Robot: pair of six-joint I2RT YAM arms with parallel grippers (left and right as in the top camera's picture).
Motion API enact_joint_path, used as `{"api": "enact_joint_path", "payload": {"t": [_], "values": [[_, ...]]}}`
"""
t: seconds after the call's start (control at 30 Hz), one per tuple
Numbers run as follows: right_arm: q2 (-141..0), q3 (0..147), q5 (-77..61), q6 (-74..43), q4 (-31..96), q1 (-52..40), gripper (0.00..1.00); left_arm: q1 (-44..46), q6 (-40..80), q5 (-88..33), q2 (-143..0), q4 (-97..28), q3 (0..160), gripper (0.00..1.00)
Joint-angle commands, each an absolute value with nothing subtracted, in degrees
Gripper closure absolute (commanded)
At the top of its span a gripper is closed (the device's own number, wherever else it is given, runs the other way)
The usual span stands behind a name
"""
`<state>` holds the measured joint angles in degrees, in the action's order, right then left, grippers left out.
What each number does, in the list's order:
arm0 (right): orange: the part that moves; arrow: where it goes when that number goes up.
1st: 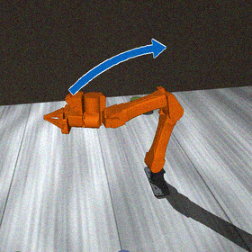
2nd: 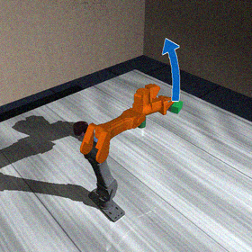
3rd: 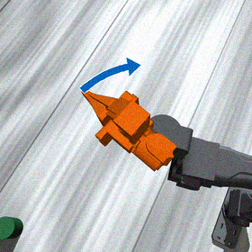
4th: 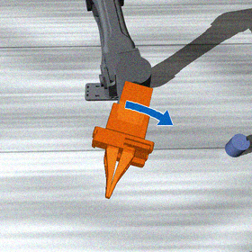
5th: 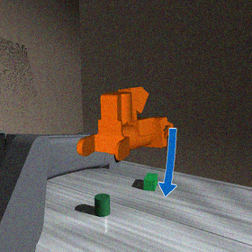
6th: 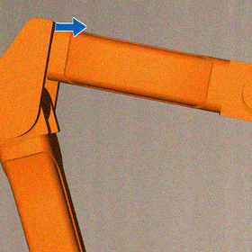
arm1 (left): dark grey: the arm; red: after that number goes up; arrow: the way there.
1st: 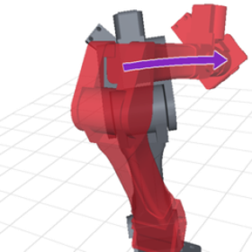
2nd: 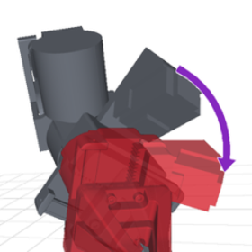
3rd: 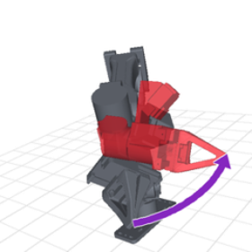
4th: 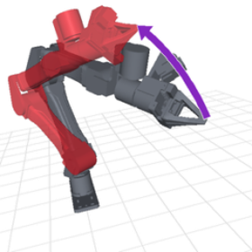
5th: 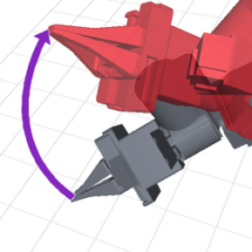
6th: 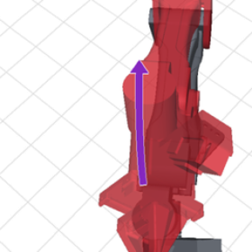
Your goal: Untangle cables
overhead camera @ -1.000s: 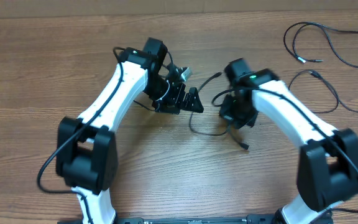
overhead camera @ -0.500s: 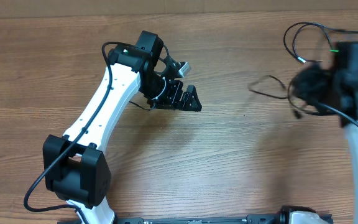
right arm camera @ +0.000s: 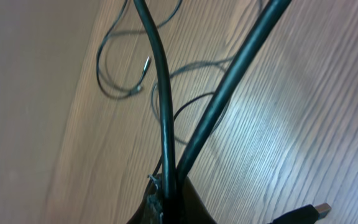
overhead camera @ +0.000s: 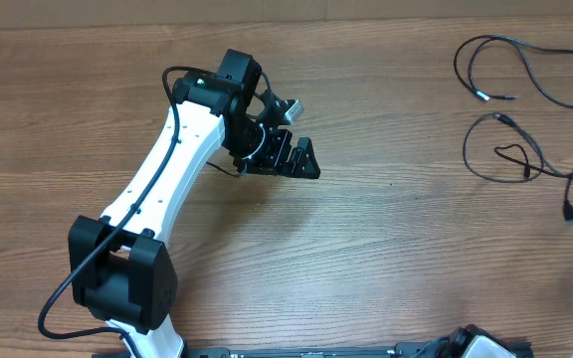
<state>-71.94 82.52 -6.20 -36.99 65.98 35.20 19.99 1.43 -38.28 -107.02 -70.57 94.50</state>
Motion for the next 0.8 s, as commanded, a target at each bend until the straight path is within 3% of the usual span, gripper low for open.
{"api": "enact_joint_path", "payload": {"t": [0.0,0.23,0.53,0.77], "values": [[-70.83,84.14,-6.94,-35.68,64.18,38.24,0.96,19.94,0.40,-37.47,-106.61,-70.72,95.20,0.00],[-70.83,84.14,-8.45,-35.73,55.66,43.27,0.96,19.94,0.38,-37.43,-106.61,-70.72,95.18,0.00],[-70.83,84.14,-28.18,-35.73,44.56,44.71,0.96,19.97,0.38,-36.88,-106.61,-70.48,95.13,0.00],[-70.83,84.14,-21.74,-35.75,45.47,45.30,0.96,19.99,0.38,-36.88,-106.61,-70.74,94.98,0.00]]}}
